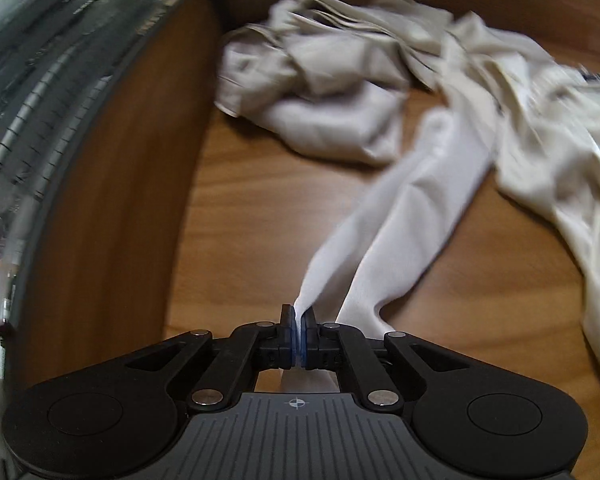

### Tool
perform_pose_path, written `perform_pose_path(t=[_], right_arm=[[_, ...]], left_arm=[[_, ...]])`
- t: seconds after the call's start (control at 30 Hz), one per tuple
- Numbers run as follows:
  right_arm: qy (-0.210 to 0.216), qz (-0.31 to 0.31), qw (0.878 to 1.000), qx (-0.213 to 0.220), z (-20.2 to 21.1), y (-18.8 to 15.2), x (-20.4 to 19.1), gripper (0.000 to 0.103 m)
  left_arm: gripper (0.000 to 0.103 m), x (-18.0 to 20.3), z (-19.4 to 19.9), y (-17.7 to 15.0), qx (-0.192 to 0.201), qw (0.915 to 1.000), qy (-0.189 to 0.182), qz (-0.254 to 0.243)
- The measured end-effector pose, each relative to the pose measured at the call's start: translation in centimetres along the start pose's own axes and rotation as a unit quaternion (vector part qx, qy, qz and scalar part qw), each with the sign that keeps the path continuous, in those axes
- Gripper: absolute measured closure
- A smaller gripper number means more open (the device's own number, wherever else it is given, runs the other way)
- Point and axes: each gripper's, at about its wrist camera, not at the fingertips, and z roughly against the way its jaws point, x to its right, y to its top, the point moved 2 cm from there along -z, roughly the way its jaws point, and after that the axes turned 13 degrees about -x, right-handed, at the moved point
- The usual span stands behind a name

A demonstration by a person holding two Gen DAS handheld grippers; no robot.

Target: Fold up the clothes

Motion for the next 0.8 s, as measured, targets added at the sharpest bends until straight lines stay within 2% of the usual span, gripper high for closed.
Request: perform_pose_path(t=[0.1,0.17,0.27,0.47,0.53,0.63,0.77,0.8], right_arm=[[0.007,0.022,1.0,0.004,-0.8,0.7,-3.0,0.026],[0.008,0.037,0.999,0.007,-1.5,1.0,-5.2,0.026],[0.01,0.055,0.998,0.011,-2.6,1.7,-8.4,0.026],[0.002,0.095,0.996,0.003,-5.2,3.4,-13.3,0.033],[-0.009,0.109,0.994,0.0,-6.1,4.1,-14.5,0.039],[-0.028,0.12,0.992,-0.008,-7.4,4.8,-15.1,0.058],[-0.037,0.109,0.993,-0.007,-7.9,5.8,-14.4,0.102],[-0.035,0.104,0.994,-0.002,-7.5,6.0,-14.0,0.102]], left_arm=[[0.089,-0.8,0.3,0.6,0.011,0.9999,-0.004,-0.006],[0.075,-0.7,0.8,0.7,0.02,0.9994,-0.013,-0.025],[0.061,-0.4,1.8,0.4,0.038,0.9975,-0.032,-0.05],[0.056,0.1,2.7,-0.4,0.032,0.993,-0.084,-0.077],[0.056,0.1,2.9,-0.8,0.029,0.9915,-0.095,-0.084],[0.055,-0.1,2.9,-1.4,0.029,0.9904,-0.102,-0.089],[0.055,-0.5,2.5,-1.6,0.022,0.9899,-0.109,-0.088],[0.055,-0.6,2.4,-1.5,0.02,0.9899,-0.11,-0.087]])
